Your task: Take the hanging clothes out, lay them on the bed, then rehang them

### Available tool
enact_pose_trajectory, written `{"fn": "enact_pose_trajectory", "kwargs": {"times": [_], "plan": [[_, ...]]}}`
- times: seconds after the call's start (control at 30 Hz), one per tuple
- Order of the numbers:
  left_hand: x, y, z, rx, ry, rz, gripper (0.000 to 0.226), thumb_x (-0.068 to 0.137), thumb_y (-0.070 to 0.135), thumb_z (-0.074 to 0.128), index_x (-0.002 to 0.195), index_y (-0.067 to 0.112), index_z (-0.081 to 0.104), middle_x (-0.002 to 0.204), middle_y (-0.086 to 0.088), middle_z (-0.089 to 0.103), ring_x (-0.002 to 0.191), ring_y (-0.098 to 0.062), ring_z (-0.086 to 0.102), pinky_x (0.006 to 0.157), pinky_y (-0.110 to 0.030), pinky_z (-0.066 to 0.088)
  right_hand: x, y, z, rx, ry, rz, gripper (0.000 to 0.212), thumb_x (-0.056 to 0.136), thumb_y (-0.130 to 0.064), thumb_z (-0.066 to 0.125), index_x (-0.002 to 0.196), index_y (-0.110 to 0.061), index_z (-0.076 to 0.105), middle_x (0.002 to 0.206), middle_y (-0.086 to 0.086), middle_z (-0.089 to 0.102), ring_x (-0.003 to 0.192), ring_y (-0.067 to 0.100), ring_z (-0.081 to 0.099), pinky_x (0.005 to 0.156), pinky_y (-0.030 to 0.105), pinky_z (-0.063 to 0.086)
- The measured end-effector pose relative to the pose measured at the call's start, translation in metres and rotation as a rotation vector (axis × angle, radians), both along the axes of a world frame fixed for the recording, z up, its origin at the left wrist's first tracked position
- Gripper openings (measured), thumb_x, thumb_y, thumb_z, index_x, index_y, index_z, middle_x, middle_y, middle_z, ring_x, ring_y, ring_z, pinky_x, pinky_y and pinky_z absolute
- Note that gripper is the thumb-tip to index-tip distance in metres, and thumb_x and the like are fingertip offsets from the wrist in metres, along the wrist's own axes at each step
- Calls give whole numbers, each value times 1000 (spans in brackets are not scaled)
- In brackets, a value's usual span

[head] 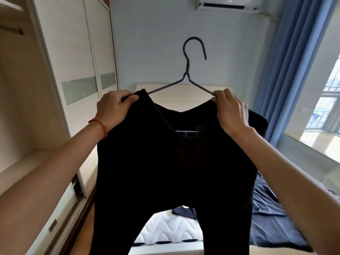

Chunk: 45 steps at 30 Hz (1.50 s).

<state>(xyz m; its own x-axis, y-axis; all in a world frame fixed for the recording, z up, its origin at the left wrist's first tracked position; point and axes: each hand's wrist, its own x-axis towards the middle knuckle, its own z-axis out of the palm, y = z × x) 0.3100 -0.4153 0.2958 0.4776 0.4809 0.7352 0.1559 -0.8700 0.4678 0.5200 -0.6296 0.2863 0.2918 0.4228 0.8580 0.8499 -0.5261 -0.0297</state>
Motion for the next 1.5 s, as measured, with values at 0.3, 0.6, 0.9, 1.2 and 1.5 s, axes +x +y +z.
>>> {"fn": "enact_pose_trajectory", "kwargs": {"times": [0.3, 0.6, 0.9, 1.2, 1.5], "plan": [[7, -29, 9, -99, -92, -9, 24, 87, 19, 59, 99, 1, 70, 55, 46, 54, 60, 24, 53, 64, 2, 37, 31, -76, 25, -138, 209, 199, 34, 97, -43, 33, 115, -22, 53, 115, 6, 64, 103, 34, 58, 86, 43, 46], [17, -67, 8, -159, -175, -22, 25, 88, 10, 56, 101, -8, 67, 75, 15, 67, 55, 25, 51, 61, 4, 38, 54, -125, 24, -157, 458, 322, 23, 93, -28, 50, 86, -11, 64, 68, 3, 55, 73, 23, 48, 59, 20, 36], [12, -83, 9, -99, -69, 59, 36, 95, 21, 47, 69, -2, 56, 69, -8, 48, 49, 5, 43, 49, -10, 30, 43, -145, 16, 101, 357, 289, 27, 88, -37, 57, 96, -14, 66, 81, -2, 62, 77, 15, 53, 69, 22, 35], [5, -95, -40, -25, 143, 187, 52, 77, 51, 47, 103, 8, 62, 102, -15, 67, 97, -30, 60, 84, -36, 43, 51, -127, -16, 63, 416, 308, 27, 88, -37, 56, 97, -13, 67, 92, 6, 69, 90, 25, 61, 72, 24, 37], [37, -40, -65, -57, 100, 265, 30, 86, 28, 61, 102, 3, 65, 104, -18, 68, 99, -33, 61, 86, -35, 43, 89, -64, -55, -92, 432, 364, 31, 90, -39, 55, 94, -9, 64, 87, 8, 69, 82, 27, 62, 66, 25, 34]]}}
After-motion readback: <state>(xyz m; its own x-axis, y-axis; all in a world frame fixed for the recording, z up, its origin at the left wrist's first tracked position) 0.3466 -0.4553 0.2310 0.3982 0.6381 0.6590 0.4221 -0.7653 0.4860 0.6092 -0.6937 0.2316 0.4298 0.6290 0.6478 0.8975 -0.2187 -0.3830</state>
